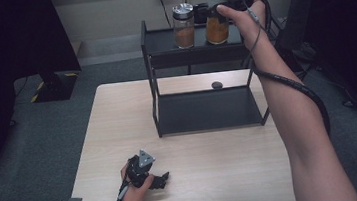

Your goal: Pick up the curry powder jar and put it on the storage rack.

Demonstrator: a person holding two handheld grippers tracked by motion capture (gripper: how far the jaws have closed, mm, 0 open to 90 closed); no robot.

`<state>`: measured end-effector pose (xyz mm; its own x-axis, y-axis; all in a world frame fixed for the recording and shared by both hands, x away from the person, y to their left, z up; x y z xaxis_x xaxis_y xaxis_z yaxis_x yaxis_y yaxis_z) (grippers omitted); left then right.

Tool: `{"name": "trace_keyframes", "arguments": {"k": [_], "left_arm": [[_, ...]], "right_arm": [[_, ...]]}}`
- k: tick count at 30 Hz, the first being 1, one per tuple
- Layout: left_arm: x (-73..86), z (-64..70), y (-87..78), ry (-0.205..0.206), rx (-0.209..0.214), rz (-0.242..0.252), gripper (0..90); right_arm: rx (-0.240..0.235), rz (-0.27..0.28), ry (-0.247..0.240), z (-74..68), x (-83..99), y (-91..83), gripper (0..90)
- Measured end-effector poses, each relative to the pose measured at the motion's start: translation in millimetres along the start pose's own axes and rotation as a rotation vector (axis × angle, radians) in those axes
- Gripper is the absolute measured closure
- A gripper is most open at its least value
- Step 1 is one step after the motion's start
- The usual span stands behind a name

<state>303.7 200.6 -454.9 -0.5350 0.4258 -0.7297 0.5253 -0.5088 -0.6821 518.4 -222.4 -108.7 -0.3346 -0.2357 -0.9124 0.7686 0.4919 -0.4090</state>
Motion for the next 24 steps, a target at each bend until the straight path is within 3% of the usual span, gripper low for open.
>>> {"name": "trace_keyframes", "arguments": {"k": [14, 24], "left_arm": [[0.0, 0.1, 0.0, -0.001, -0.001, 0.0, 0.0], [0.0, 0.1, 0.0, -0.001, 0.0, 0.0, 0.0]], "right_arm": [[0.026, 0.002, -0.011, 1.1, 11.3, -3.8, 1.7], [0.013, -0.001, -0.008, 1.9, 21.1, -12.5, 0.1]]}}
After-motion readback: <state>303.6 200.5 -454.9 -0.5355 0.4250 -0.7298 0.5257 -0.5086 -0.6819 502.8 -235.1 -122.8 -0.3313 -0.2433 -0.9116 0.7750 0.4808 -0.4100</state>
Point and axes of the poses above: each handheld gripper's, and its own axes: y roughly forward along the jaws, x roughly out of its underside, z roughly to its right, the point moved 5 cm from there along y, roughly forward along the jaws, and after that the axes turned 4 degrees about x, right-handed, at the moved point
